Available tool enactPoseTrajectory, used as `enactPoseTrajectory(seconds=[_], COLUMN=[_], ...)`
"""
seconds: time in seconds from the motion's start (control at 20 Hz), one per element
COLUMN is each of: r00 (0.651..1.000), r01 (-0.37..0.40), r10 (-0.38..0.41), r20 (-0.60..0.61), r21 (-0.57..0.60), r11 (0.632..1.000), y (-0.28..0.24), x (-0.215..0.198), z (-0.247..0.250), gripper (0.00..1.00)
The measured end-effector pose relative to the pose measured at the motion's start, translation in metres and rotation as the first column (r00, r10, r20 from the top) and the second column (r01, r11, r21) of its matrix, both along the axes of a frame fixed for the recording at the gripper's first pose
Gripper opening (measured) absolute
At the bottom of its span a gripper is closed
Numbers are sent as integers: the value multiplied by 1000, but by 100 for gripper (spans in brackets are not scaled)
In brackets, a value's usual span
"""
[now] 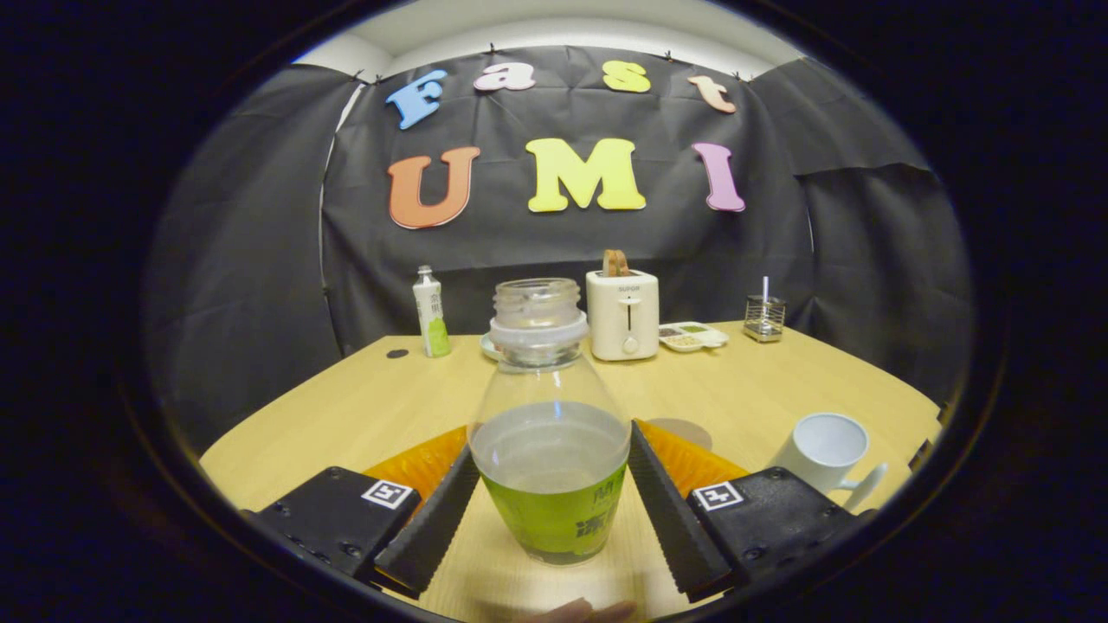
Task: Take the bottle from table, then pour the juice into the cup, finally place the bottle on the coaster
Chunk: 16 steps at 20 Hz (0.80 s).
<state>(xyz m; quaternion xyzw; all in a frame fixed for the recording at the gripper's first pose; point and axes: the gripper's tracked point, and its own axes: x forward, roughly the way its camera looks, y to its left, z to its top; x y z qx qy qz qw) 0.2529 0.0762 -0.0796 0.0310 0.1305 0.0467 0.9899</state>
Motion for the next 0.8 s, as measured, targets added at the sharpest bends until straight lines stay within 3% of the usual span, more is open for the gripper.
enactPoseTrajectory(seconds=[0.15, 0.4, 0.55, 0.8], r00=[999, 999, 997, 998], r01=[30, 29, 72, 54], r10=[-30, -30, -72, -55], r20=[45, 34, -3, 0], r21=[-14, 42, 26, 181], r11=[999, 999, 997, 982], y=[-7, -10, -28, -39], x=[-7, -18, -26, -41], z=[13, 15, 14, 33], gripper=[83, 83, 82, 82])
